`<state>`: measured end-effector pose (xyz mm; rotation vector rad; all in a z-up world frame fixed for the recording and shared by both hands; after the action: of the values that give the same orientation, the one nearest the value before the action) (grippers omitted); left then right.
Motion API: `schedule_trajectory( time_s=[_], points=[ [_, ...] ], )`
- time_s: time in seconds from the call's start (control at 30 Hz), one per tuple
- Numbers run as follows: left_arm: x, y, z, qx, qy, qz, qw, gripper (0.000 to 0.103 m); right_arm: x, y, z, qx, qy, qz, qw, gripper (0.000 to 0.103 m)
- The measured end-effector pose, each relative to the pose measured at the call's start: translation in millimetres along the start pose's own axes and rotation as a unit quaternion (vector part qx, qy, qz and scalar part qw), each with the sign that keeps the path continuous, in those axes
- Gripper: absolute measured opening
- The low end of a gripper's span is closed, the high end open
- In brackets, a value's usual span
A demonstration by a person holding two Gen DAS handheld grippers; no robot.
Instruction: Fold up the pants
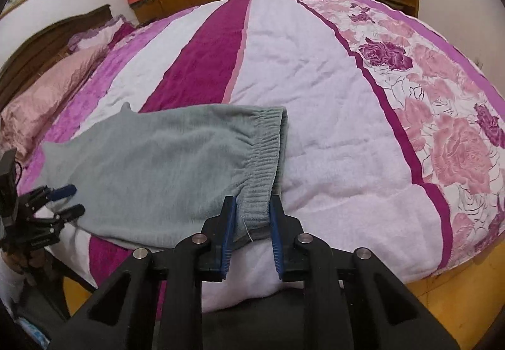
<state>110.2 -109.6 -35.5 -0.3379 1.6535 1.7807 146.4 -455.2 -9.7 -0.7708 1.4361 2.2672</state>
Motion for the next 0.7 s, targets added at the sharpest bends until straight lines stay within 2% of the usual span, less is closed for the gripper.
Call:
schedule_trajectory(
  time_s=[0.27,0.4,0.5,0.7],
  points=[
    [0,-1,1,0.001,-0.004,-0.002,1.0,0.061,5,0,8,0.01,0.025,0.011,1.0,0.014],
    [0,0,0,-0.002,-0.005,-0.002,1.0,0.062,11,-12,6,0.037,0.039,0.033,0.998,0.014],
    [0,2,0,-0.001,-0.008,-0.002,1.0,0.062,9,-8,8,0.039,0.044,0.029,0.998,0.015],
    [0,2,2,-0.002,-0.004,-0.001,1.0,0.062,7,2,15,0.05,0.052,0.024,0.997,0.028]
  ],
)
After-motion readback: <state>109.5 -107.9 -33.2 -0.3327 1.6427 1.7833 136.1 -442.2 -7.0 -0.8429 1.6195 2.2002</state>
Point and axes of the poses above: each gripper's, at about its wrist camera, not at the fingertips, and y roughly against the way its jaws point, z to its left, x to its underside, the point moved 1 cm from there along -y, roughly the way its jaws point, and after that the axes turned 11 degrees about -x, right-handed, at the moved point
